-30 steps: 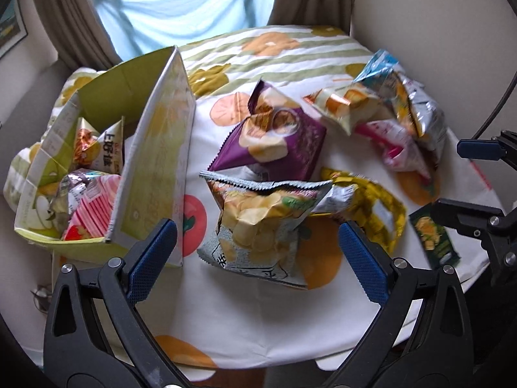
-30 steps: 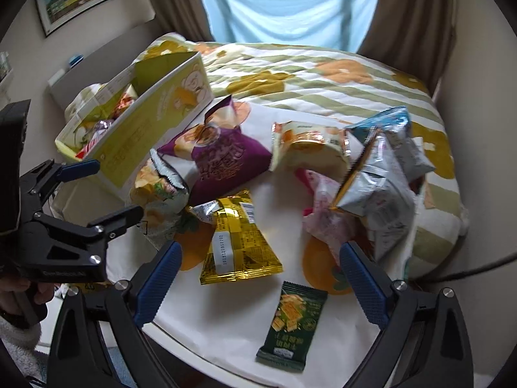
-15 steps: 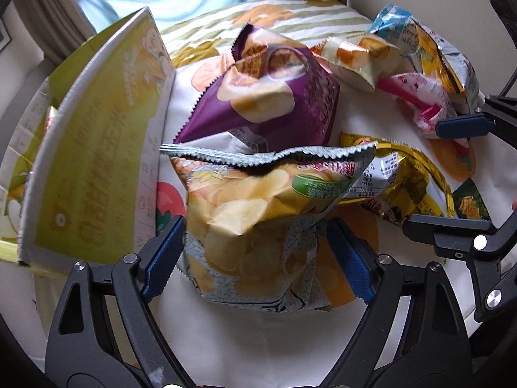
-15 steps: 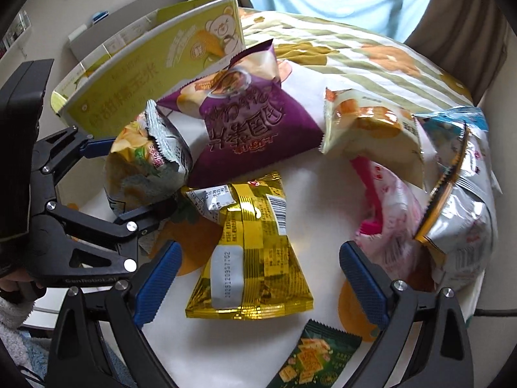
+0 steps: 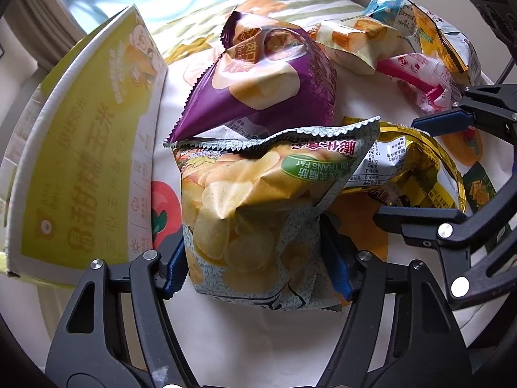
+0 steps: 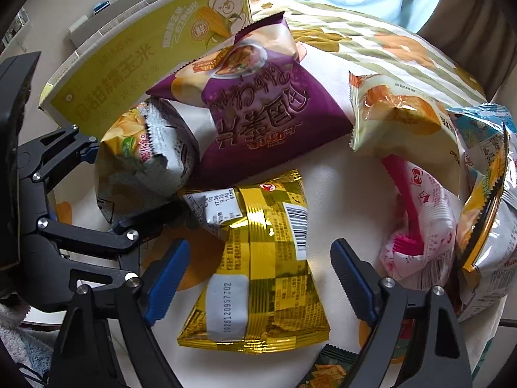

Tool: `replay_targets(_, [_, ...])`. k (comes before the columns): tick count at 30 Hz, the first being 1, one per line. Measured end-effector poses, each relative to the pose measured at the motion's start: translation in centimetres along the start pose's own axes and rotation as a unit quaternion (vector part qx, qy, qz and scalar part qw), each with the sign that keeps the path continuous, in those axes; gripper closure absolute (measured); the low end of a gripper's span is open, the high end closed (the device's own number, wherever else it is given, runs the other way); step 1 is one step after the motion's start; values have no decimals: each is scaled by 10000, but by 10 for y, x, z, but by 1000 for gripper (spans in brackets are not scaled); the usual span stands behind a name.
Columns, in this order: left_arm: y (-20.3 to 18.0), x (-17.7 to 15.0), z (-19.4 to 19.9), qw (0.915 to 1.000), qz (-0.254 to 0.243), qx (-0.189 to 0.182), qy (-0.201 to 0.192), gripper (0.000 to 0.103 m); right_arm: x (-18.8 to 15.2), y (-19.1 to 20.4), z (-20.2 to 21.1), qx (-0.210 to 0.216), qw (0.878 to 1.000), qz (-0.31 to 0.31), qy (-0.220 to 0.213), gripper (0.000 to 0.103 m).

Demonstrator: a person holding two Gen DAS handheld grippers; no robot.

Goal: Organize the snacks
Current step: 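Grasp the potato chip bag with the left tool while the right tool grasps the gold bag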

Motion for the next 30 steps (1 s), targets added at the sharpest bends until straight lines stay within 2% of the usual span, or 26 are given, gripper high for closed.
replay_targets(11, [1, -5, 6, 9999, -16, 76, 100, 36, 0, 0, -9, 18, 9999, 27, 100, 45])
replay_targets(21, [7, -2, 31, 9999, 111, 86, 0, 36, -7, 6, 19, -160, 9998, -100, -61, 51])
replay_targets(30, [15, 14, 92, 9980, 241, 233, -527, 36, -3, 15, 69, -312, 9980, -230, -497, 54])
Point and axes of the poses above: each gripper's, at about its wrist camera, not at the fingertips, and z roughly against the way its jaws point, y to its left, x to its top, the point moved 2 cm from there along -z, roughly the way its jaws point, and after that the axes turned 6 degrees about x, right-handed, at the moved point
